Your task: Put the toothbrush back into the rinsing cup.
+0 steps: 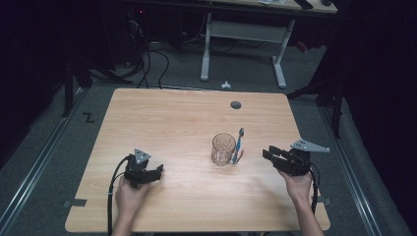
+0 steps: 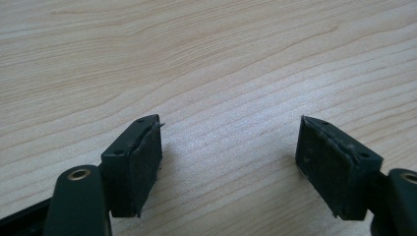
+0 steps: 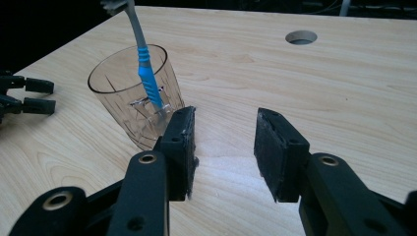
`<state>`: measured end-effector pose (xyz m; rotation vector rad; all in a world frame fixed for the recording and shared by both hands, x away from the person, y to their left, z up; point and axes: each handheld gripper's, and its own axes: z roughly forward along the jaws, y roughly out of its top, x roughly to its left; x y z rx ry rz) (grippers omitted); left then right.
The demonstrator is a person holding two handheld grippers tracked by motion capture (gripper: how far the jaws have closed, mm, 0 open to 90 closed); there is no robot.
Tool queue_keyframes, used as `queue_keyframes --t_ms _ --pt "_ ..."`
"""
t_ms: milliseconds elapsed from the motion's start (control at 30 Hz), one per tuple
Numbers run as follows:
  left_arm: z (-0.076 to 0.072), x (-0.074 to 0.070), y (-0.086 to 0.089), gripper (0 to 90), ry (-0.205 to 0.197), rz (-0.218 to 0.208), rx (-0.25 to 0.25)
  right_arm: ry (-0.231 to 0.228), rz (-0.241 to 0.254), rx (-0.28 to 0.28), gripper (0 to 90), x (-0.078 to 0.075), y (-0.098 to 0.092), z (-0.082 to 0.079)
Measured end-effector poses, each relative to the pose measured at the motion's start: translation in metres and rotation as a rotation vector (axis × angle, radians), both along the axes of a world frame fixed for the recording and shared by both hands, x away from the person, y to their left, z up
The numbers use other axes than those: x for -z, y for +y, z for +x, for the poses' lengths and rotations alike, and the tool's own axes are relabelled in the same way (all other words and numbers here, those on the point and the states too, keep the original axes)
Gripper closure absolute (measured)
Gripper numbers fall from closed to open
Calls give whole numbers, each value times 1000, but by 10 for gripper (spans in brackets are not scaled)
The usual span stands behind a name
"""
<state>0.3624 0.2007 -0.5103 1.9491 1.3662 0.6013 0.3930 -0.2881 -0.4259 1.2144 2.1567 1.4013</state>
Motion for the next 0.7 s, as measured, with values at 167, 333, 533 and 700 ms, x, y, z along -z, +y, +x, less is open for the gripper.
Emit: queue_keyframes --t_ms 167,333,533,700 --pt "0 0 0 262 0 0 0 0 -1 4 602 3 -1 0" --pt "0 0 0 262 0 1 1 6 -2 13 604 7 -2 0" --pt "0 0 0 261 0 0 0 13 -7 20 607 12 -3 -1" --pt "0 0 0 262 0 0 0 15 -18 20 609 14 -2 -1"
